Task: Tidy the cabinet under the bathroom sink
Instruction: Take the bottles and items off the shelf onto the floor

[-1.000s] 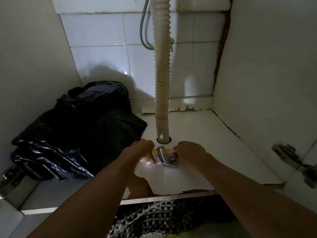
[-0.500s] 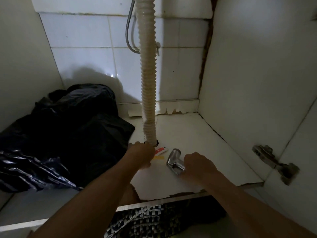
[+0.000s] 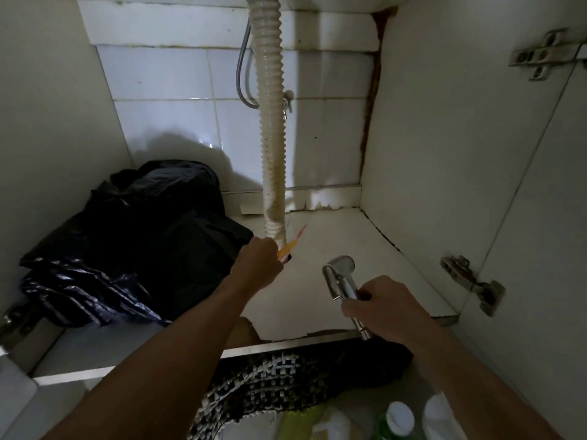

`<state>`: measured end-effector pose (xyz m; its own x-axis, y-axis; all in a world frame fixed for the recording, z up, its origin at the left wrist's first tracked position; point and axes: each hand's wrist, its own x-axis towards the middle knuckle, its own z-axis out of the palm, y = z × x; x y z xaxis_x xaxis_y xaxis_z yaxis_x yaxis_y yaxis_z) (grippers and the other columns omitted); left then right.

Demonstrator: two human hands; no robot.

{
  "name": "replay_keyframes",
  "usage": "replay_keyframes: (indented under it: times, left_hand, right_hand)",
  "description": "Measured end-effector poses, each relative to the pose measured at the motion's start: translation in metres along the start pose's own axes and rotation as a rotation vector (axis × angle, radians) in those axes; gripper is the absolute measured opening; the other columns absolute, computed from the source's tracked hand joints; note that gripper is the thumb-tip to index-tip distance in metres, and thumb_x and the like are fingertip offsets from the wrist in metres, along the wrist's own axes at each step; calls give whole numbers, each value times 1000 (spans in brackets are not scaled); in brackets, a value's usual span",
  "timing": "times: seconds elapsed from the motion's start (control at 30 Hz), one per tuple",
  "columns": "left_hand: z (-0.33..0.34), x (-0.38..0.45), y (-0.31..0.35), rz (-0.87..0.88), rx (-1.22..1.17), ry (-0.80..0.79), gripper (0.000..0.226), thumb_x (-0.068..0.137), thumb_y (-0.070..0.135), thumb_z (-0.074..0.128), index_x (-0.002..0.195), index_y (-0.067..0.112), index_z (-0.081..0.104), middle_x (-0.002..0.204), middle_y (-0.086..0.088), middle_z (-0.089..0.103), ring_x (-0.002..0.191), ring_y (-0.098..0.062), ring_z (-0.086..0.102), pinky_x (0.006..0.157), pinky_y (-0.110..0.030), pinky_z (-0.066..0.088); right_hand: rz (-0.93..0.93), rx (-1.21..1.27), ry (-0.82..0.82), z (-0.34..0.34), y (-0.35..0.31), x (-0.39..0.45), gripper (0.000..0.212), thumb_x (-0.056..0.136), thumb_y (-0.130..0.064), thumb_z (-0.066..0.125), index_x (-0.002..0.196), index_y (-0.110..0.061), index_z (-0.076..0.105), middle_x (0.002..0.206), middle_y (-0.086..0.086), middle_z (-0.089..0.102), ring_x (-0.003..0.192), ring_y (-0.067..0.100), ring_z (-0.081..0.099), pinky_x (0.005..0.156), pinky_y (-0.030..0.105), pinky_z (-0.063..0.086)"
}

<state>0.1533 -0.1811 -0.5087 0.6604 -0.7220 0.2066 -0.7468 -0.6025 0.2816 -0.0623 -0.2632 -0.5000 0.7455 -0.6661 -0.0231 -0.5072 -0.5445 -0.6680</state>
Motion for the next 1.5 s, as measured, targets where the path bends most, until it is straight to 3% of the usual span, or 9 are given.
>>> replay_keyframes:
  times: [0.1,0.3,0.47,0.63,0.87,1.0,1.13,1.33,1.5]
  left_hand:
    - [-22,-23,8,-74,-244,28,22,85,19,68,97,1,68,92,-10,68,66,-14,58,55,-19,42]
    - [-48,-105,-4,-252,-572,-92,19,80,10,69,87,-8,70,89,-13,70,79,-26,67,69,-32,54]
    - [-93,-149,-20,-219,-508,-54,19,82,13,68,93,-3,72,89,-17,72,76,-27,68,69,-33,53]
    - [-101,-187,-40,-309,-289,-435,23,80,7,70,99,-6,68,80,-14,69,73,-22,67,76,-31,57]
    - [-53,-230,-68,-580,-293,-678,28,83,0,65,110,2,59,88,-12,62,86,-24,61,85,-30,53]
    - [-22,-254,-91,-729,-321,-763,6,83,-1,65,86,2,61,84,-12,61,76,-20,59,81,-29,52]
    - [9,-283,-117,-861,-336,-869,10,86,1,60,78,5,59,79,-9,60,69,-15,55,67,-20,48]
    - [60,-327,-115,-992,-420,-992,12,90,3,54,78,5,56,75,-7,59,67,-12,51,63,-18,44]
    - [98,-352,-85,-1022,-569,-1051,16,91,2,51,76,7,55,69,-4,53,67,-12,52,66,-19,43]
  right_hand:
    - [18,1,-41,-8,-1,-17,31,81,-30,67,60,-10,56,50,-1,47,37,4,41,39,12,31]
    - [64,92,-277,2,-10,-58,27,79,-29,71,62,-10,64,53,3,57,44,12,47,51,22,38]
    - [38,190,-412,34,-13,-89,29,78,-25,72,55,-12,61,52,6,51,45,14,42,53,25,34]
    - [-2,158,-540,57,-24,-104,22,78,-25,70,73,-4,68,60,8,50,48,13,40,51,24,33]
    - [-34,-25,-817,105,-23,-129,31,79,-28,70,79,3,69,69,10,63,60,17,54,61,26,44]
    - [-26,-151,-978,131,-20,-147,25,77,-30,73,76,-6,69,68,5,64,61,15,58,58,20,48]
    - [-22,-275,-1119,161,-16,-175,23,78,-27,73,64,-12,61,59,0,60,49,9,57,52,16,49]
    - [-17,-478,-1043,213,11,-227,17,70,-22,64,60,-15,53,51,-2,57,43,10,57,50,17,44]
    - [-61,-620,-849,221,33,-243,25,79,-16,64,101,-6,62,96,8,67,85,23,67,64,24,48]
